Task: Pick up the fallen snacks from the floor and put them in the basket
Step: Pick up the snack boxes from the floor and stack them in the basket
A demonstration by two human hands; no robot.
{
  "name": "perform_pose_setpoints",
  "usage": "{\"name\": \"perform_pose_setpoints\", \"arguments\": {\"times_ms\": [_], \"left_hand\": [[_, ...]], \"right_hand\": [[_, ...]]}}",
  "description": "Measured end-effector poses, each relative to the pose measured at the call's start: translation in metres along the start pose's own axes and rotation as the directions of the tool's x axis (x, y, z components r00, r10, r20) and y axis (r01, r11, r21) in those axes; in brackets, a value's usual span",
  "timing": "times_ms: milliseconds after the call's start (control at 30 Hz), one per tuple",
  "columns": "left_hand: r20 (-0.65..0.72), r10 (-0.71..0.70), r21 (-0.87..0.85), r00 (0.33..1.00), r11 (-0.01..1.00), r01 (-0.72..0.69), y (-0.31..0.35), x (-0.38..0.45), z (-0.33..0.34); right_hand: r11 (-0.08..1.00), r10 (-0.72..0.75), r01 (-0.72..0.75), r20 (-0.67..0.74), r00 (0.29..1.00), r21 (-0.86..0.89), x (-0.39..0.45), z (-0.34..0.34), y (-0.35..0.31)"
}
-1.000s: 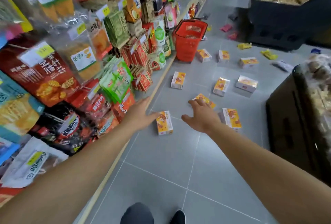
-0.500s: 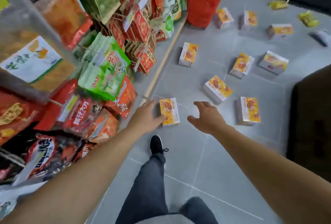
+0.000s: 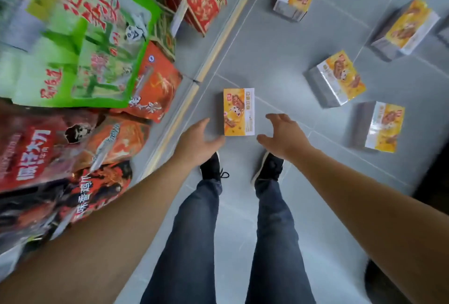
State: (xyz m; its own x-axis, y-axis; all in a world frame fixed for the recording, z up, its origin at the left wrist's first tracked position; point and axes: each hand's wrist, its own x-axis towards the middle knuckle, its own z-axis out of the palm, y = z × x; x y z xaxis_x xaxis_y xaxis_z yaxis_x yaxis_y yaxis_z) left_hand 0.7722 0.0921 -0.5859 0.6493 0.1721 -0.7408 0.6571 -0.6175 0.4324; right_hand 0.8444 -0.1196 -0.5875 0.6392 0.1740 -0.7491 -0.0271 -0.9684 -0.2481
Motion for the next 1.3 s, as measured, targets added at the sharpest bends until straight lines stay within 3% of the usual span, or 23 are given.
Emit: {"name": "perform_pose_setpoints", "arguments": {"times_ms": [133, 300, 433, 633, 767, 833, 967, 1033, 1133, 1300], "left_hand": [[0.011, -0.129, -0.133, 0.992, 0.983, 0.129, -0.024, 0.053, 0.051], [0.031, -0.323, -0.327, 0.946, 0.891, 0.315, -0.051, 0.117, 0.120], [0.073, -0.438, -0.488, 0.896, 0.768, 0.415, -0.075, 0.172, 0.168], [0.117, -0.542, -0.702, 0.832, 0.547, 0.455, -0.110, 0.260, 0.235], [0.237, -0.609, -0.767, 0.757, 0.361, 0.530, -0.131, 0.305, 0.272], [0.319, -0.614, -0.766, 0.722, 0.281, 0.578, -0.138, 0.319, 0.285], [0.420, -0.569, -0.774, 0.707, 0.182, 0.606, -0.140, 0.336, 0.289], [0.355, -0.595, -0.803, 0.721, 0.201, 0.562, -0.138, 0.339, 0.281], [0.216, -0.591, -0.853, 0.778, 0.274, 0.445, -0.134, 0.346, 0.268], [0.083, -0.455, -0.841, 0.887, 0.445, 0.307, -0.119, 0.374, 0.252]], "right_hand": [[0.993, -0.055, 0.064, 0.096, 0.994, -0.096, 0.073, 0.031, 0.022], [0.978, -0.082, 0.111, 0.161, 0.984, -0.178, 0.167, 0.072, 0.050], [0.966, -0.133, 0.168, 0.177, 0.975, -0.197, 0.246, 0.103, 0.060], [0.945, -0.232, 0.246, 0.087, 0.969, -0.215, 0.359, 0.146, 0.062], [0.928, -0.305, 0.297, -0.004, 0.952, -0.225, 0.419, 0.167, 0.061], [0.909, -0.321, 0.312, 0.015, 0.947, -0.278, 0.440, 0.174, 0.064], [0.881, -0.349, 0.336, 0.023, 0.937, -0.334, 0.451, 0.182, 0.075], [0.916, -0.291, 0.270, -0.028, 0.956, -0.298, 0.444, 0.180, 0.087], [0.983, -0.089, 0.078, -0.059, 0.994, -0.169, 0.425, 0.178, 0.119], [0.969, 0.227, -0.234, 0.081, 0.971, 0.084, 0.395, 0.188, 0.175]]}}
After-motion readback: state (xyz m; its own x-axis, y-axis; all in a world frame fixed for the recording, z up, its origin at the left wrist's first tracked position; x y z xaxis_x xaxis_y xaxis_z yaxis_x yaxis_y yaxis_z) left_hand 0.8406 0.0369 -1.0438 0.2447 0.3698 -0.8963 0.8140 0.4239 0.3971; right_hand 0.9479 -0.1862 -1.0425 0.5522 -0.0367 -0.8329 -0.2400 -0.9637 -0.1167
